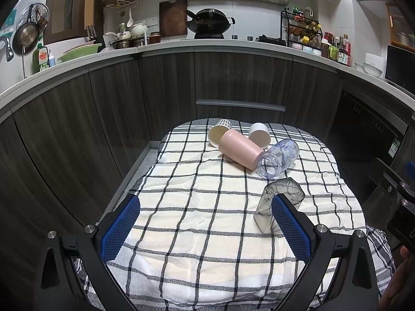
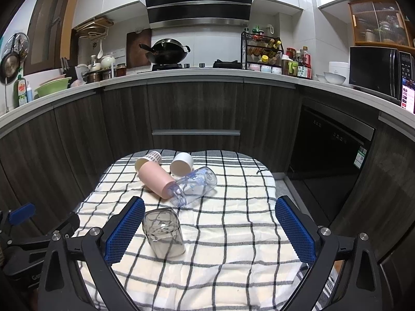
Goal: Flip cup upside down
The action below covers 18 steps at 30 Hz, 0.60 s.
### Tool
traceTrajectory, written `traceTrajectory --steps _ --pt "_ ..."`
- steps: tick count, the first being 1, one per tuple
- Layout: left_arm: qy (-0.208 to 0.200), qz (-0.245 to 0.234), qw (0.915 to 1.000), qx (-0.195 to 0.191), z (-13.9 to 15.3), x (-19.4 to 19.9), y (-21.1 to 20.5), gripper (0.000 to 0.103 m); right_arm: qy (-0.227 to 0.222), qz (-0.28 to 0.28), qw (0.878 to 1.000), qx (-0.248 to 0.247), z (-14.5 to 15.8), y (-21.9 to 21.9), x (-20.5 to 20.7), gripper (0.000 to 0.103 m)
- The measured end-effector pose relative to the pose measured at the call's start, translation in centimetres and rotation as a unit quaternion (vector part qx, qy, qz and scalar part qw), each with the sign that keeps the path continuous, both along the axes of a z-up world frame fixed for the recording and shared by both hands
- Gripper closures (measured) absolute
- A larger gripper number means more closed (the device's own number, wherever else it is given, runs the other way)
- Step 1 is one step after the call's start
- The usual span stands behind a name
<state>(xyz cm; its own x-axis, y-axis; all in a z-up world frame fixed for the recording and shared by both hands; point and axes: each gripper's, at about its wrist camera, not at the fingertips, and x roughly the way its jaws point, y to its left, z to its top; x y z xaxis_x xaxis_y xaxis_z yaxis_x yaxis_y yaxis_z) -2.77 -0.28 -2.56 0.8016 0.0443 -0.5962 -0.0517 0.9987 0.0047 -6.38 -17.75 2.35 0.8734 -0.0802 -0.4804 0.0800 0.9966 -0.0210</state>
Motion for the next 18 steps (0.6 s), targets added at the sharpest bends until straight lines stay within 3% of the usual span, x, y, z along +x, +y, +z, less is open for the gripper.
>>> traceTrajectory --steps 18 --pt "-0.002 0.002 1.0000 0.001 0.30 -0.12 -0.08 0.000 0.003 -0.002 1.000 0.002 -0.16 -0.23 0.14 0.002"
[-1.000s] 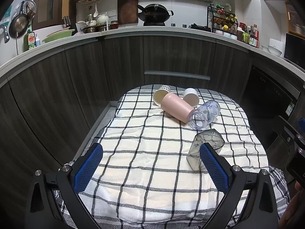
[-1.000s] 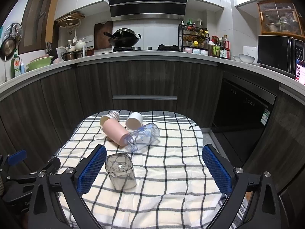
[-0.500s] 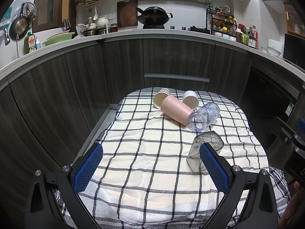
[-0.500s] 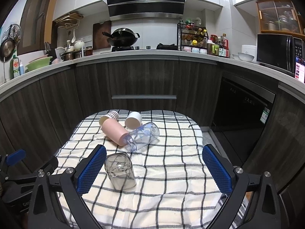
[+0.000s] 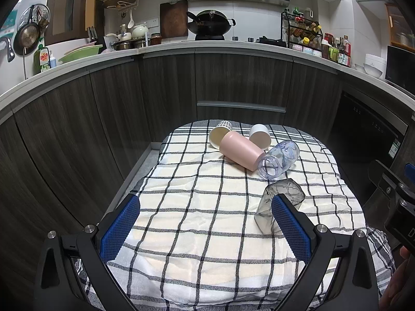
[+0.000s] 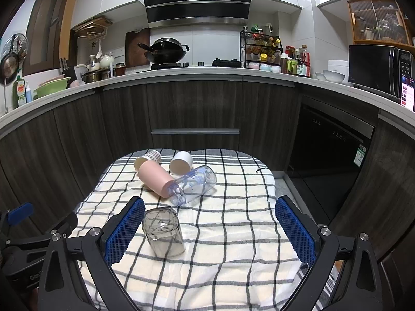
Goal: Flip cup upside down
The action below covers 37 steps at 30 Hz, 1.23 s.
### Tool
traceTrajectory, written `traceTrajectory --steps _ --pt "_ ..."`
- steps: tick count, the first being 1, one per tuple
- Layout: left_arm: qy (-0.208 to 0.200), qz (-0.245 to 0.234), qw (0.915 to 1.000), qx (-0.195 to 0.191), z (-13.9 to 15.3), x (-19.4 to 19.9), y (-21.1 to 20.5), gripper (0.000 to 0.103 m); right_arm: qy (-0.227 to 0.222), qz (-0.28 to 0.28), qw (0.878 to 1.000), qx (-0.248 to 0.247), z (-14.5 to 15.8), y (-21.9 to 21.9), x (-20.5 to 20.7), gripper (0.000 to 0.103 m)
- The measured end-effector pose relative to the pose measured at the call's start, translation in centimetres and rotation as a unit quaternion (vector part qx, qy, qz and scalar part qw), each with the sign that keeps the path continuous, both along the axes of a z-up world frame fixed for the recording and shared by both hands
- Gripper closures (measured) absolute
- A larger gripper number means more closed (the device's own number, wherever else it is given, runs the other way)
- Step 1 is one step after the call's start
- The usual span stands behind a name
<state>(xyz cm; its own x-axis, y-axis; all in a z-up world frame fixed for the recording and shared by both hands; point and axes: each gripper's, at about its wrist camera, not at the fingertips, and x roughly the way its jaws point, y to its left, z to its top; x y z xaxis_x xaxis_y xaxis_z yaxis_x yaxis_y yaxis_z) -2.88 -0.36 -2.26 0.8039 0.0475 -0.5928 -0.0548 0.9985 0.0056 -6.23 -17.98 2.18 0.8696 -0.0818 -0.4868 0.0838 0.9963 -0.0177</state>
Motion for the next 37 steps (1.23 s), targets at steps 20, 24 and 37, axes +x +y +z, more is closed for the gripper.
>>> traceTrajectory --steps 20,24,37 --pt "-0.003 0.000 1.0000 -0.001 0.23 -0.07 0.28 0.000 0.002 -0.002 1.000 0.002 -0.20 0.12 0.05 0.002" --pt "0.004 0.002 1.0000 -0.007 0.06 0.17 0.52 0.000 0.002 -0.002 1.000 0.001 -0.24 0.17 0.02 0.002" --pt "0.014 0.009 0.9998 -0.010 -0.55 0.39 0.57 0.000 0.004 -0.003 1.000 0.001 -0.19 0.08 0.08 0.002"
